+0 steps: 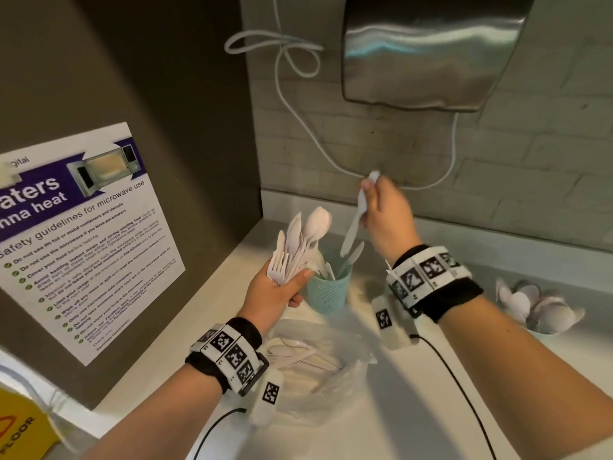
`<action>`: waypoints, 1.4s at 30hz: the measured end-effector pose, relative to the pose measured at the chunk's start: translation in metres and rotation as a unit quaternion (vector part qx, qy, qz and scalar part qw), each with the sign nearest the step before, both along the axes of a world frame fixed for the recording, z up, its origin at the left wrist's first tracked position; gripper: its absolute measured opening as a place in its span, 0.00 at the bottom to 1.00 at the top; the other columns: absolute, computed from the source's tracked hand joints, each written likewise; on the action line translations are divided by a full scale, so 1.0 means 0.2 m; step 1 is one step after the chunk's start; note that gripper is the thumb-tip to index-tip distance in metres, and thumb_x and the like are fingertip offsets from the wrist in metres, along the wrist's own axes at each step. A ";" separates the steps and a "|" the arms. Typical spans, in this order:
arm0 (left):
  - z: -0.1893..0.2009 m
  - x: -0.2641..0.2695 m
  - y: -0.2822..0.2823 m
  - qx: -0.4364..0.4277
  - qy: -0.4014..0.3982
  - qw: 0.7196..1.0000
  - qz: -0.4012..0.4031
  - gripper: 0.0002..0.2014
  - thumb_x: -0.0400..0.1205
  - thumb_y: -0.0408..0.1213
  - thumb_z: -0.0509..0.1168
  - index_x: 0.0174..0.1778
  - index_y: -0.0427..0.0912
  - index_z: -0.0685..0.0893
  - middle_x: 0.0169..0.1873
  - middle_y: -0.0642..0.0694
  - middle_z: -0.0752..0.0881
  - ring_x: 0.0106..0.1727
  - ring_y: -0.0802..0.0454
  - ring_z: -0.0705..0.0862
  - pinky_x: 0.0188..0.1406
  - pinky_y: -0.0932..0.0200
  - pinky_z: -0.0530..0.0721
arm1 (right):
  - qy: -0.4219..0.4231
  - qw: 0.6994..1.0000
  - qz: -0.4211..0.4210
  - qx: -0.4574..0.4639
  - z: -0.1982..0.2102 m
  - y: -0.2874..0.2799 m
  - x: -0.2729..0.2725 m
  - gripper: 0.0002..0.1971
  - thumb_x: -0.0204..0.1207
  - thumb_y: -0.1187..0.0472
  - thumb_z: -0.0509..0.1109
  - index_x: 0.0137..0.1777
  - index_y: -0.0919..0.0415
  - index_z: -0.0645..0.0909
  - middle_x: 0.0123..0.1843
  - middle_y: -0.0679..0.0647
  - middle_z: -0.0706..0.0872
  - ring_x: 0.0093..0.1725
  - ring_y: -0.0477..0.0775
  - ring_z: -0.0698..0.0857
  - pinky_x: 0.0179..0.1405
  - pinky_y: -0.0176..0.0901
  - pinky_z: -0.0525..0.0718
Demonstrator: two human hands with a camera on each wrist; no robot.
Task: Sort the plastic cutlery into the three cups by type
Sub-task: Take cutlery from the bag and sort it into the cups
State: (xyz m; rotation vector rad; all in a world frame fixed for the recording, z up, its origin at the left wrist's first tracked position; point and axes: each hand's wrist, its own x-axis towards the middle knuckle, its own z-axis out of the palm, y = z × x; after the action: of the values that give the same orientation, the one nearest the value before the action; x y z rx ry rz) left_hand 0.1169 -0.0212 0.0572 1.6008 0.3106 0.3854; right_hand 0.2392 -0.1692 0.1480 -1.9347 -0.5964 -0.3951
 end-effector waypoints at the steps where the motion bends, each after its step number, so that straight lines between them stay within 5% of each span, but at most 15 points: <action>1: 0.01 0.00 0.00 0.000 -0.003 1.000 0.003 0.12 0.77 0.39 0.73 0.54 0.39 0.83 0.30 0.47 0.84 0.28 0.56 0.82 0.29 0.67 0.84 | 0.009 0.999 0.007 -0.039 -0.08 0.01 0.01 0.11 0.86 0.54 0.54 0.48 0.55 0.75 0.42 0.58 0.81 0.38 0.63 0.83 0.42 0.61 0.85; 3: 0.02 0.00 -0.01 -0.005 -0.010 1.000 0.002 0.13 0.77 0.38 0.72 0.56 0.41 0.82 0.32 0.47 0.85 0.28 0.57 0.82 0.31 0.66 0.85 | 0.021 0.993 0.023 -0.117 -0.21 0.02 0.00 0.11 0.86 0.58 0.56 0.52 0.61 0.79 0.48 0.61 0.82 0.43 0.64 0.84 0.46 0.55 0.82; 6: 0.03 0.00 -0.02 -0.002 -0.015 1.000 -0.003 0.14 0.77 0.37 0.72 0.58 0.42 0.81 0.34 0.49 0.85 0.27 0.62 0.83 0.30 0.68 0.84 | 0.063 0.968 0.034 -0.239 -0.33 0.01 -0.03 0.12 0.84 0.61 0.58 0.47 0.66 0.80 0.43 0.62 0.83 0.42 0.61 0.82 0.41 0.42 0.72; 9: 0.04 0.00 -0.04 -0.004 -0.020 1.000 -0.010 0.17 0.77 0.36 0.73 0.61 0.43 0.81 0.37 0.50 0.87 0.27 0.62 0.84 0.31 0.66 0.85 | 0.093 0.944 0.034 -0.315 -0.33 -0.01 -0.06 0.09 0.83 0.58 0.61 0.49 0.59 0.82 0.50 0.61 0.88 0.48 0.61 0.86 0.42 0.41 0.75; 12: 0.05 0.00 -0.04 -0.004 -0.029 1.000 -0.005 0.17 0.77 0.35 0.73 0.61 0.43 0.81 0.36 0.49 0.87 0.27 0.62 0.83 0.30 0.65 0.84 | 0.105 0.963 0.022 -0.247 -0.25 -0.02 -0.06 0.21 0.77 0.59 0.66 0.70 0.51 0.75 0.63 0.52 0.83 0.58 0.54 0.83 0.57 0.45 0.81; 15: 0.06 0.00 -0.04 0.006 -0.033 0.999 0.009 0.14 0.78 0.36 0.72 0.58 0.46 0.79 0.34 0.50 0.85 0.26 0.62 0.83 0.30 0.65 0.86 | 0.014 0.998 -0.011 -0.062 -0.10 0.00 -0.12 0.19 0.71 0.65 0.66 0.61 0.50 0.76 0.56 0.48 0.78 0.49 0.49 0.79 0.54 0.49 0.82; 17: 0.07 0.01 -0.04 0.008 -0.034 0.999 0.003 0.14 0.78 0.36 0.71 0.58 0.47 0.78 0.36 0.50 0.85 0.28 0.59 0.83 0.30 0.65 0.86 | -0.087 0.996 0.032 -0.013 -0.01 0.01 -0.20 0.17 0.70 0.65 0.63 0.57 0.50 0.78 0.53 0.44 0.75 0.52 0.47 0.75 0.56 0.45 0.78; 20: 0.06 0.02 -0.05 0.000 -0.020 1.000 -0.014 0.13 0.78 0.35 0.71 0.56 0.48 0.78 0.39 0.49 0.84 0.32 0.54 0.81 0.26 0.66 0.82 | -0.217 0.956 0.108 -0.165 0.08 0.03 -0.32 0.21 0.69 0.60 0.61 0.61 0.44 0.81 0.59 0.41 0.77 0.61 0.49 0.70 0.60 0.46 0.67; 24: 0.07 0.03 -0.06 0.013 -0.017 0.999 -0.028 0.13 0.79 0.27 0.68 0.51 0.50 0.77 0.38 0.50 0.81 0.34 0.57 0.78 0.22 0.72 0.77 | -0.248 0.862 0.163 -0.411 0.10 0.05 -0.35 0.25 0.69 0.58 0.68 0.65 0.35 0.78 0.70 0.37 0.75 0.75 0.50 0.64 0.73 0.62 0.52; 28: 0.08 0.02 -0.06 0.037 -0.020 0.998 -0.037 0.14 0.78 0.25 0.69 0.54 0.46 0.77 0.37 0.51 0.81 0.33 0.59 0.78 0.22 0.75 0.75 | -0.265 0.836 0.150 -0.456 0.08 0.06 -0.33 0.16 0.71 0.56 0.71 0.56 0.37 0.83 0.57 0.40 0.80 0.67 0.52 0.72 0.72 0.66 0.53; 35: 0.06 0.01 -0.07 0.036 0.005 0.997 -0.070 0.11 0.75 0.37 0.75 0.47 0.49 0.80 0.35 0.50 0.83 0.28 0.59 0.77 0.25 0.66 0.78 | -0.243 0.825 0.183 -0.477 0.13 0.07 -0.30 0.09 0.76 0.48 0.69 0.55 0.40 0.82 0.51 0.36 0.76 0.57 0.48 0.69 0.59 0.50 0.58; 39: 0.06 0.01 -0.07 0.005 0.002 0.997 -0.083 0.09 0.74 0.36 0.76 0.47 0.45 0.83 0.29 0.51 0.83 0.24 0.58 0.76 0.23 0.66 0.77 | -0.241 0.853 0.188 -0.423 0.15 0.05 -0.27 0.09 0.73 0.45 0.71 0.52 0.41 0.83 0.56 0.45 0.72 0.56 0.48 0.67 0.54 0.43 0.58; 42: 0.06 0.00 -0.07 -0.002 0.006 0.995 -0.095 0.08 0.74 0.35 0.76 0.45 0.45 0.84 0.25 0.53 0.83 0.24 0.58 0.76 0.23 0.64 0.78 | -0.233 0.865 0.186 -0.404 0.18 0.05 -0.25 0.06 0.72 0.43 0.71 0.48 0.39 0.84 0.50 0.42 0.71 0.52 0.46 0.65 0.52 0.41 0.58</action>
State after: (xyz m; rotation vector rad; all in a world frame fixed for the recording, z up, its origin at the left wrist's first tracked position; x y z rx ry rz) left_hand 0.1174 -0.0356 0.0690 1.6128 0.1652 0.2290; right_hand 0.1892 -0.1593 0.1830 -2.4321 -1.6336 -0.3968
